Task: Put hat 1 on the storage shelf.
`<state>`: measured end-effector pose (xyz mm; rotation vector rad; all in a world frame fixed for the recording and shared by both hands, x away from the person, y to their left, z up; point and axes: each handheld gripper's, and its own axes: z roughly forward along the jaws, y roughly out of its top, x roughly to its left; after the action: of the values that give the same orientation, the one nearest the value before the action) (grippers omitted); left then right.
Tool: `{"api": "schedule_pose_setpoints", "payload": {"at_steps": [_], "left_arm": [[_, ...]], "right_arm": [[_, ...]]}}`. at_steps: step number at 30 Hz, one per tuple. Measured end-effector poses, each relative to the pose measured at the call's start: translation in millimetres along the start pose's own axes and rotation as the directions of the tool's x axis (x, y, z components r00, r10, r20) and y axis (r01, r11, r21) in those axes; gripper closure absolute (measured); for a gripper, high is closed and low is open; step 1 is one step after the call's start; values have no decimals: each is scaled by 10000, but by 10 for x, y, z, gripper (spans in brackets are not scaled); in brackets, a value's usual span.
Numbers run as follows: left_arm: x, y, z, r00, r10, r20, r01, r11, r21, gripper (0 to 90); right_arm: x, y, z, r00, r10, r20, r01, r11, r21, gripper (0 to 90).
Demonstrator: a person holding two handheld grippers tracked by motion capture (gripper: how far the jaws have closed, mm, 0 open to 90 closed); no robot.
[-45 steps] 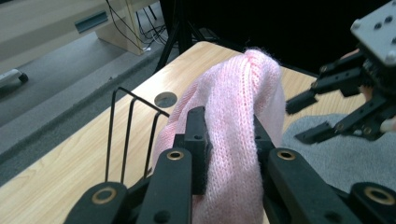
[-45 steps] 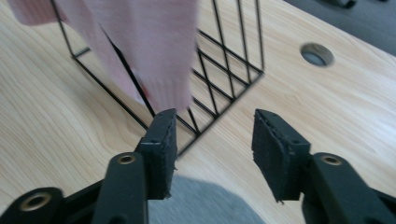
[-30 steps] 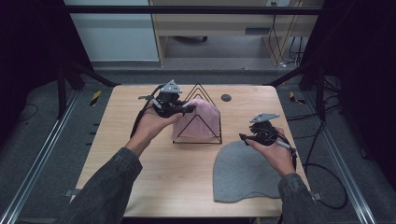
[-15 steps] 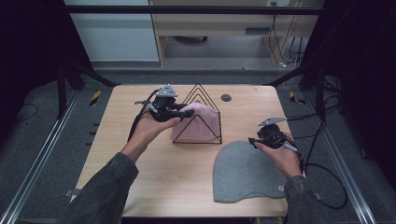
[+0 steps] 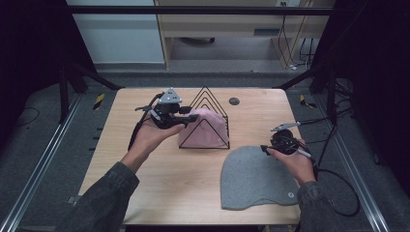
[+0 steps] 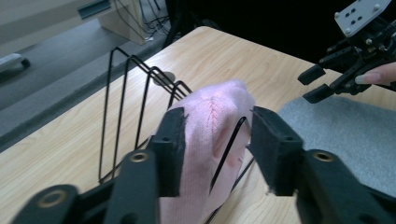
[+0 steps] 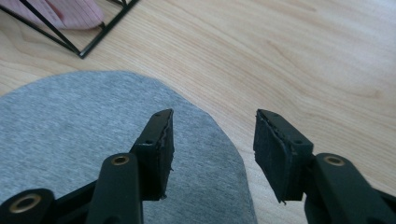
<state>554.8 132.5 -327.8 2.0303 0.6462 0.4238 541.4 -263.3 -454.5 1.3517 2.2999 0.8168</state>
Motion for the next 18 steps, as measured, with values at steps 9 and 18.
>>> {"api": "schedule_pose_setpoints", "payload": {"at_steps": [9, 18], "left_arm": [[50, -117, -174, 9992, -391, -122, 392, 9992, 120, 298], [88, -379, -356, 9977, -638, -214, 645, 9974, 323, 229]], "right_arm": [[-58, -23, 205, 9991, 412, -134, -399, 9953, 887, 418], [-42, -75, 265, 9989, 340, -311, -297, 9909, 1311, 508]]}}
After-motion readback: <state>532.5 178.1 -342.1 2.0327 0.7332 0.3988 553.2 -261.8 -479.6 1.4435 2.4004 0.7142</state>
